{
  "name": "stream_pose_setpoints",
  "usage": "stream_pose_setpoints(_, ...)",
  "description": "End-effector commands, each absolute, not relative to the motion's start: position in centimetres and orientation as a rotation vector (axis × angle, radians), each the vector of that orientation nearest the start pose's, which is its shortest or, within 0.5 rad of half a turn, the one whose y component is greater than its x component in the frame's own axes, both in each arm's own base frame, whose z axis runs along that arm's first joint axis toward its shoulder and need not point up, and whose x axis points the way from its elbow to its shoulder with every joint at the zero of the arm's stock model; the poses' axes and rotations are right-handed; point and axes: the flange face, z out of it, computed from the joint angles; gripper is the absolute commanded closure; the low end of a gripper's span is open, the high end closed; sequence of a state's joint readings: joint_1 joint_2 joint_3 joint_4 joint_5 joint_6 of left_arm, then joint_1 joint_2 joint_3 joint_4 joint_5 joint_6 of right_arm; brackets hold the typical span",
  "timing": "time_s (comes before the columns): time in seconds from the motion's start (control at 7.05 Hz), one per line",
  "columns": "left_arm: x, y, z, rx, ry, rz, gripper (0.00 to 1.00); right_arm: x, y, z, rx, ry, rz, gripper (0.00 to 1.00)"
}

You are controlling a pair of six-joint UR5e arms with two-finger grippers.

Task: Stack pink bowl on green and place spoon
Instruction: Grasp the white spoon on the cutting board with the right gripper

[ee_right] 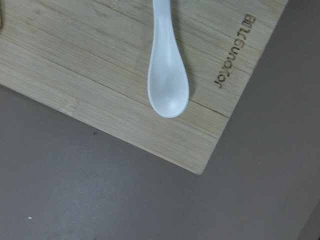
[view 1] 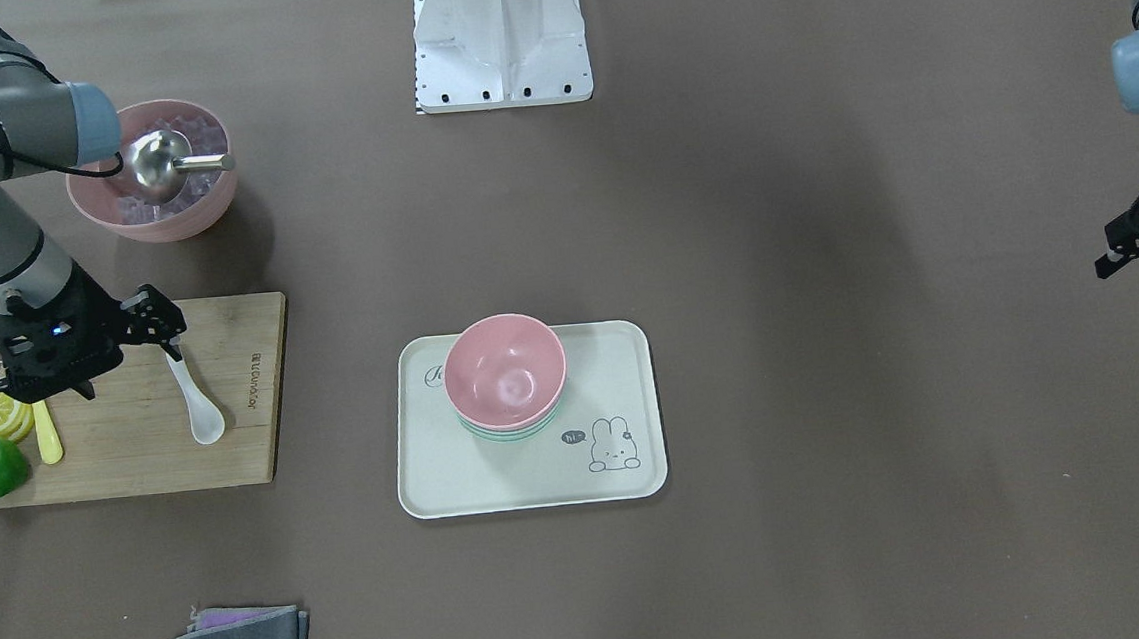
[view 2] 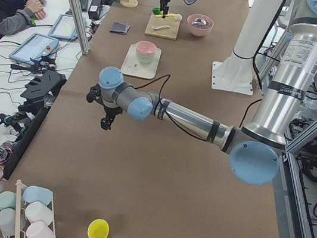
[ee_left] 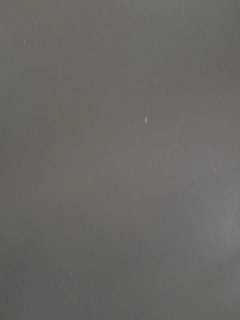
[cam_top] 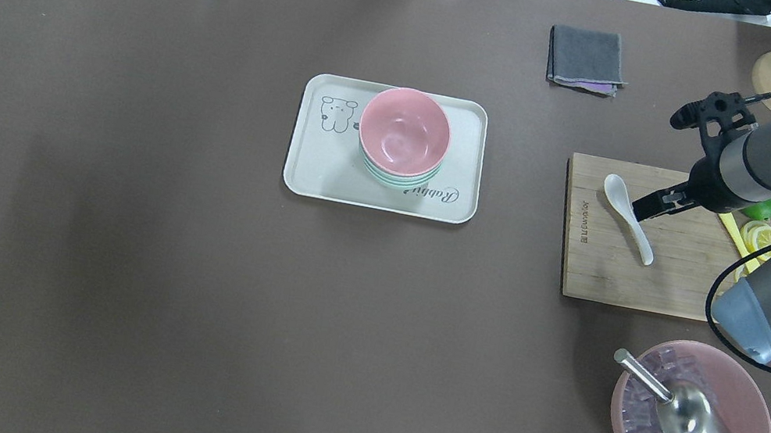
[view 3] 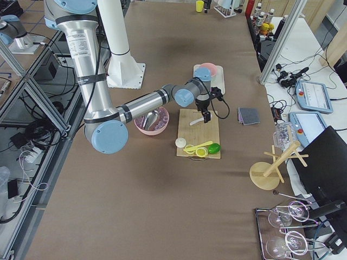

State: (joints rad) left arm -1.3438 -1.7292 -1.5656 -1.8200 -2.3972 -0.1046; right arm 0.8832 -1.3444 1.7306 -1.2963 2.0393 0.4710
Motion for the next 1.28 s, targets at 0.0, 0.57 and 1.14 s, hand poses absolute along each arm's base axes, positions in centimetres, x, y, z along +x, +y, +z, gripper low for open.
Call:
stream_pose_setpoints(0.0, 6.5, -56.7, 55.6, 0.233, 0.861, 0.288, 0.02, -33.3, -49.9, 44.5, 0.343, -0.747, -0.408, 0.11)
stream_pose_setpoints(0.57, 6.5, -56.7, 55.8, 0.23, 0.861, 0.287, 0.02, -33.6, -49.8, 46.7, 0.296, -0.734, -0.404, 0.36)
stream_pose_setpoints(1.14, 6.6, -56.7, 55.8, 0.228, 0.863, 0.288, 0.02, -33.9, -49.7, 47.6, 0.274, -0.735, -0.407, 0.41)
